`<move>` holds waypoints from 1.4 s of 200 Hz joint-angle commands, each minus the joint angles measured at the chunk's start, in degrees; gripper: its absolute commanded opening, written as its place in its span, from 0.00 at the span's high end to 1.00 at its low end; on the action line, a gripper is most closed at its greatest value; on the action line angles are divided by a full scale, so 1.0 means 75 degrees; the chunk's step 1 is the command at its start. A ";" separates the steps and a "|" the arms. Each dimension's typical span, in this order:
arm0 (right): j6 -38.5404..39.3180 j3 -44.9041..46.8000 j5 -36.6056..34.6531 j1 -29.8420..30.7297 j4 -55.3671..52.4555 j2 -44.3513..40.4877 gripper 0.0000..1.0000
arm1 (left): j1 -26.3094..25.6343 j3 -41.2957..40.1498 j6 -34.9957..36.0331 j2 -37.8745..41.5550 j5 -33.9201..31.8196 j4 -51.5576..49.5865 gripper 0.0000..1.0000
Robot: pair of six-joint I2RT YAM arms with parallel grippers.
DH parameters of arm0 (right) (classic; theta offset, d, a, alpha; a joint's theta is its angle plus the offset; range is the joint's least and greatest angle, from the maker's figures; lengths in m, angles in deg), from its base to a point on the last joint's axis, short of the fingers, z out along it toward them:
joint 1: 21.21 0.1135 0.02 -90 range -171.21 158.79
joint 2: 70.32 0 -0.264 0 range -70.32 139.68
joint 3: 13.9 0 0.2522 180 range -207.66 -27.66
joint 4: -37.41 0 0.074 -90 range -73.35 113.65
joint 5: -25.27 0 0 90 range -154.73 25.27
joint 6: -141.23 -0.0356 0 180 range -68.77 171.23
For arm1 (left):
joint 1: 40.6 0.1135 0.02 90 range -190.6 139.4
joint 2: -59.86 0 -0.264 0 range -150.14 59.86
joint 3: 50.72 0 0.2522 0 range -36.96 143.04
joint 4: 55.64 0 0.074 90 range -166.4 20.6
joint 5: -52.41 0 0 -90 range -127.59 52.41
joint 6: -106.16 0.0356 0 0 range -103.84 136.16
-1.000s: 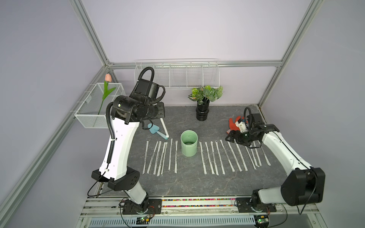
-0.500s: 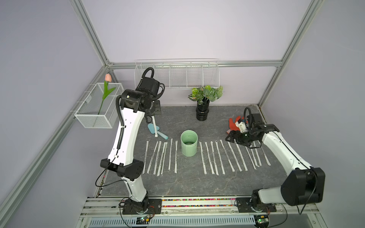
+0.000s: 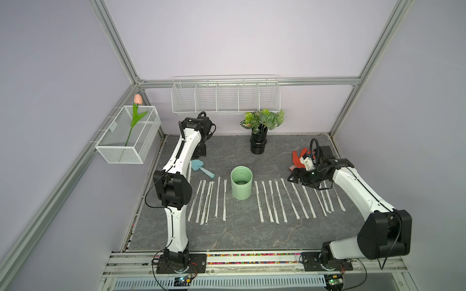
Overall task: Take the straws out of the storage container
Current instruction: Place the straw at the center of the board.
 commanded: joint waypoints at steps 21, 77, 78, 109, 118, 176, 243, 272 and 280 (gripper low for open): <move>0.0186 0.0143 0.0007 -0.0049 0.0195 0.0412 0.11 | 0.0516 -0.0511 0.0191 -0.0113 -0.0375 -0.0843 0.96; 0.0189 -0.0088 0.0077 -0.0048 0.0289 0.1038 0.11 | 0.0937 -0.1004 0.0584 -0.0326 -0.0176 -0.0398 0.95; 0.0187 -0.0096 0.0077 -0.0043 0.0289 0.1041 0.11 | 0.0940 -0.1024 0.0587 -0.0332 -0.0171 -0.0389 0.95; 0.0166 -0.0219 0.0074 -0.0038 0.0302 0.1262 0.11 | 0.0990 -0.1638 0.0702 -0.0421 -0.0040 -0.0069 0.95; 0.0162 -0.0243 0.0077 -0.0038 0.0313 0.1303 0.11 | 0.1013 -0.1806 0.0719 -0.0418 0.0016 0.0046 0.95; 0.0185 -0.0256 0.0057 -0.0014 0.0321 0.1512 0.11 | 0.1256 -0.2437 0.0867 -0.0563 0.0262 0.0677 0.95; 0.0176 -0.0394 0.0009 0.0009 0.0277 0.1803 0.11 | 0.1470 -0.2426 0.1103 -0.1005 0.0338 0.1046 0.93; 0.0145 -0.0500 -0.0028 0.0050 0.0232 0.1882 0.11 | 0.1517 -0.2437 0.1152 -0.1112 0.0397 0.1166 0.91; 0.0143 -0.0527 -0.0028 0.0056 0.0212 0.1905 0.11 | 0.1529 -0.2439 0.1151 -0.1129 0.0397 0.1200 0.90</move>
